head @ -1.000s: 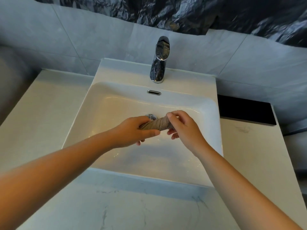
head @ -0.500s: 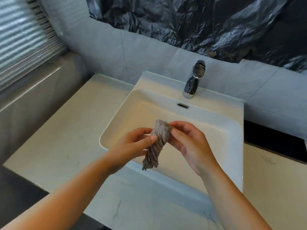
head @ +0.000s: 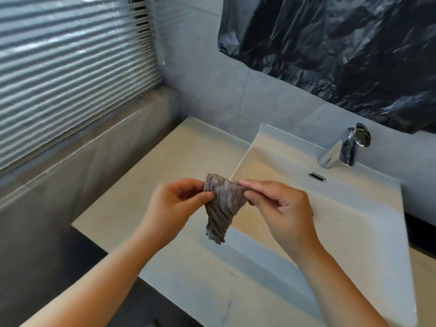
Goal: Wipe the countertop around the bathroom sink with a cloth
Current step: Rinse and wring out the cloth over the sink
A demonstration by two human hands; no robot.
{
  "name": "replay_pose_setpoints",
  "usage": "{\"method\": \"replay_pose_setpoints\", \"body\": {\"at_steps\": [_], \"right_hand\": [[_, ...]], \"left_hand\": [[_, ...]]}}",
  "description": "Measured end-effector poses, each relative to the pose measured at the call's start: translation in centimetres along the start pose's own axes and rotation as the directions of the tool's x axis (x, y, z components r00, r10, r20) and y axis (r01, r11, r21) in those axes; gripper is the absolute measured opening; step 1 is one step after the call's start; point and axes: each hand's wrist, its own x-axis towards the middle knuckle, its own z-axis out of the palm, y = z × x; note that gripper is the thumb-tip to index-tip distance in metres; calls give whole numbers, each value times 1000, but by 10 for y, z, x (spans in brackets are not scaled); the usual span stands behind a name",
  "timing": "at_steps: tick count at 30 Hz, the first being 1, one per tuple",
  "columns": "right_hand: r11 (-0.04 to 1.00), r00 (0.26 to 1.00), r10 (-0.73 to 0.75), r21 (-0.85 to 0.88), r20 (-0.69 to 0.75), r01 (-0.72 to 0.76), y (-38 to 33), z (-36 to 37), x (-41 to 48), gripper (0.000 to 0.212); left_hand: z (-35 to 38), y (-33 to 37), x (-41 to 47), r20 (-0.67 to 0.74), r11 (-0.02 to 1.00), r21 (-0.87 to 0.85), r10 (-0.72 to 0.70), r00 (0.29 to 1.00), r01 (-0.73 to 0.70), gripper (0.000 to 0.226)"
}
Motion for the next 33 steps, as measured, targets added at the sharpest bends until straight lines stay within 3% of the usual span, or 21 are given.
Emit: {"method": "replay_pose_setpoints", "body": {"at_steps": [3, 6, 9, 13, 16, 18, 22, 24, 28, 33], "right_hand": [[990, 996, -46, -140, -78, 35, -13, 35, 7, 21], [941, 999, -37, -338, -31, 24, -26, 66, 16, 8], [952, 997, -39, -300, 68, 57, -48, 91, 18, 5], [947, 993, 52, -322, 102, -16, -62, 109, 26, 10], [951, 963, 255, -201, 89, -233, -61, 108, 39, 9], [935, 937, 345, -113, 64, -336, -58, 104, 47, 10], [933, 965, 245, -248, -96, -262, -47, 98, 57, 9], [961, 971, 216, -156, -102, -230, -51, 101, 57, 2], [920, 931, 323, 174, 168, -351, -56, 116, 51, 12], [903, 932, 353, 233, 79, -362, -40, 125, 60, 12]], "left_hand": [[-50, 0, -1, -56, 994, 92, 66, 996, -60, 7], [-88, -2, 0, 33, 991, 116, 59, 998, -62, 15], [-115, -5, 4, 90, 986, 146, 66, 994, -79, 16], [-133, -1, 15, 110, 981, 183, 51, 993, -71, 15], [-140, 4, 25, 124, 976, 210, 29, 992, -55, 14], [-142, 8, 31, 142, 985, 173, -56, 988, 31, 18], [-134, 19, 39, 278, 932, -116, -301, 912, 343, 29], [-129, 20, 46, 255, 926, -139, -308, 917, 350, 30], [-122, 24, 62, 208, 929, -169, -293, 933, 329, 31], [-110, 20, 73, 182, 911, -244, -292, 939, 331, 28]]}}
